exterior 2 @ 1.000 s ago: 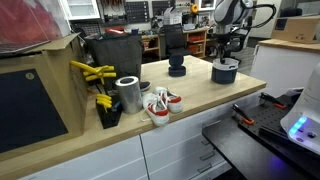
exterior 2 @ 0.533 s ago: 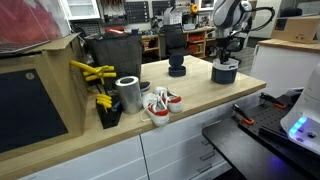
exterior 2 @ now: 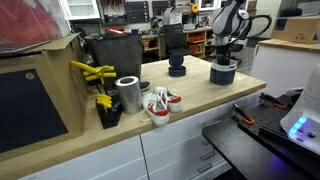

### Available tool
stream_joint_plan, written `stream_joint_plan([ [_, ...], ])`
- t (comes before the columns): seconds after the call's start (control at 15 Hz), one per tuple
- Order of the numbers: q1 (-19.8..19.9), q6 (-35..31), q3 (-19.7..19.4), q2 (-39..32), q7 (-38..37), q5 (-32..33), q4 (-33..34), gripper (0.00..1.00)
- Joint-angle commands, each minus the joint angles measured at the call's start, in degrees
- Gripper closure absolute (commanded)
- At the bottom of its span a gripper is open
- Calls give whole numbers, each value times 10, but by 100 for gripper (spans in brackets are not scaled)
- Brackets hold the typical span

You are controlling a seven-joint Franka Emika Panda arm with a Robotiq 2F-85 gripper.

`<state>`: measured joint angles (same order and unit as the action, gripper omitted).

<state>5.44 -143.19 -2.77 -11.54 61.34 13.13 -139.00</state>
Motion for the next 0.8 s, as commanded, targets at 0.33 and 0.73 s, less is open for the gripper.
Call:
stream_joint_plan([
  [0.33, 1, -17, 8, -25, -6, 1, 1, 73],
  [0.73, 3, -29, 10, -26, 1, 0, -4, 97],
])
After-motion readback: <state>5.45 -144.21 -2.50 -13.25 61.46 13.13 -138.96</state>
